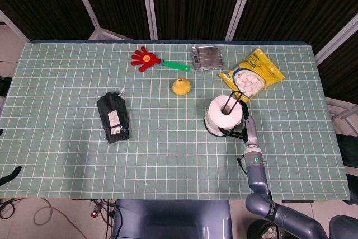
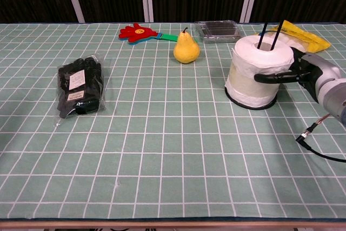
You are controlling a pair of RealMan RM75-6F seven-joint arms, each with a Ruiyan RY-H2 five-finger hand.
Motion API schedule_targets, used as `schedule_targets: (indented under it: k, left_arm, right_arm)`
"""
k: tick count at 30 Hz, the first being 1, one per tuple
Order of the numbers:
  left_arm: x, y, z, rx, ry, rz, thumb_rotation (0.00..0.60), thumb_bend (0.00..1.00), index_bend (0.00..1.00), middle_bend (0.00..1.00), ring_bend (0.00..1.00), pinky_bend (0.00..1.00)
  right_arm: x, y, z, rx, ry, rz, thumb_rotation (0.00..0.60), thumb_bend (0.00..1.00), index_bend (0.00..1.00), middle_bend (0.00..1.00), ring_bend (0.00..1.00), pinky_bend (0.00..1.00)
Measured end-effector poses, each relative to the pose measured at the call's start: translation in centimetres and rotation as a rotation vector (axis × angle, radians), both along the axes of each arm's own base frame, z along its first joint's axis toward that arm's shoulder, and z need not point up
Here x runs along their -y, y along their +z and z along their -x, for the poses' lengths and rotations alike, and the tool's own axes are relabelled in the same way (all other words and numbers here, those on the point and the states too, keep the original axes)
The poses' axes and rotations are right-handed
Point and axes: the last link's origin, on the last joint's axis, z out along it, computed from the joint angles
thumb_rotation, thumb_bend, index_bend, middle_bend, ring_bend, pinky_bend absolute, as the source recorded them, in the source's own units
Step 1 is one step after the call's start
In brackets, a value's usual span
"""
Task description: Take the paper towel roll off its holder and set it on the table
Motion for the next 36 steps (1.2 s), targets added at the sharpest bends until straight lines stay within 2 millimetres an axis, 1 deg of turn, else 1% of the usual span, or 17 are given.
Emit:
schedule_targets:
  k: [7, 9, 12, 14, 17, 22, 26, 29, 32, 36]
  left_arm:
    - [0.0, 0.0, 0.0, 0.001, 0.000, 0.001, 0.600, 0.12, 0.12, 0.00, 0.00, 0.00]
    - [0.1, 0.0, 0.0, 0.001, 0.001, 0.002, 0.600, 0.12, 0.12, 0.00, 0.00, 0.00]
    - [0.1, 0.0, 0.0, 0.000, 0.001, 0.002, 0.600, 0.12, 0.12, 0.00, 0.00, 0.00]
    - [0.1, 0.0, 0.0, 0.000, 0.001, 0.004, 0.600, 0.12, 0.12, 0.00, 0.00, 0.00]
    - [0.1, 0.0, 0.0, -0.001, 0.001, 0.003, 0.600, 0.12, 0.12, 0.00, 0.00, 0.00]
    - [0.1, 0.1, 0.0, 0.000, 0.002, 0.002, 0.600, 0.12, 0.12, 0.00, 0.00, 0.00]
    - [0.1, 0.1, 0.0, -0.001, 0.002, 0.002, 0.600, 0.12, 0.12, 0.00, 0.00, 0.00]
    - [0.1, 0.1, 0.0, -0.001, 0.004, -0.001, 0.600, 0.12, 0.12, 0.00, 0.00, 0.00]
    - [0.1, 0.1, 0.0, -0.002, 0.005, -0.003, 0.600, 0.12, 0.12, 0.00, 0.00, 0.00]
    - [0.1, 0.2, 0.0, -0.003, 0.006, -0.009, 0.600, 0.12, 0.13, 0.00, 0.00, 0.00]
  right_arm:
    - [0.5, -0.3, -0.8, 0.014, 0.017, -0.030, 0.600, 0.00, 0.00, 0.00, 0.00, 0.00]
    - [0.7, -0.3, -1.1, 0.014, 0.022, -0.032, 0.600, 0.00, 0.00, 0.01, 0.00, 0.00]
    - [0.8, -0.3, -1.2, 0.012, 0.020, -0.028, 0.600, 0.00, 0.06, 0.11, 0.05, 0.00]
    - [0.8, -0.3, -1.2, 0.013, 0.016, -0.021, 0.600, 0.00, 0.13, 0.18, 0.12, 0.00]
    - [1.0, -0.2, -1.3, 0.028, 0.000, -0.004, 0.600, 0.00, 0.20, 0.23, 0.18, 0.00]
    - [1.0, 0.0, -1.4, 0.031, -0.018, 0.019, 0.600, 0.00, 0.25, 0.26, 0.21, 0.00]
    - [1.0, 0.3, -1.5, 0.040, -0.019, 0.025, 0.600, 0.00, 0.25, 0.26, 0.21, 0.00]
    - [0.9, 0.8, -1.6, 0.050, -0.013, 0.032, 0.600, 0.00, 0.25, 0.26, 0.21, 0.00]
    - [0.8, 1.6, -1.8, 0.063, 0.004, 0.042, 0.600, 0.00, 0.26, 0.26, 0.21, 0.00]
    - [0.8, 3.7, -2.3, 0.068, 0.040, 0.064, 0.600, 0.00, 0.26, 0.26, 0.21, 0.00]
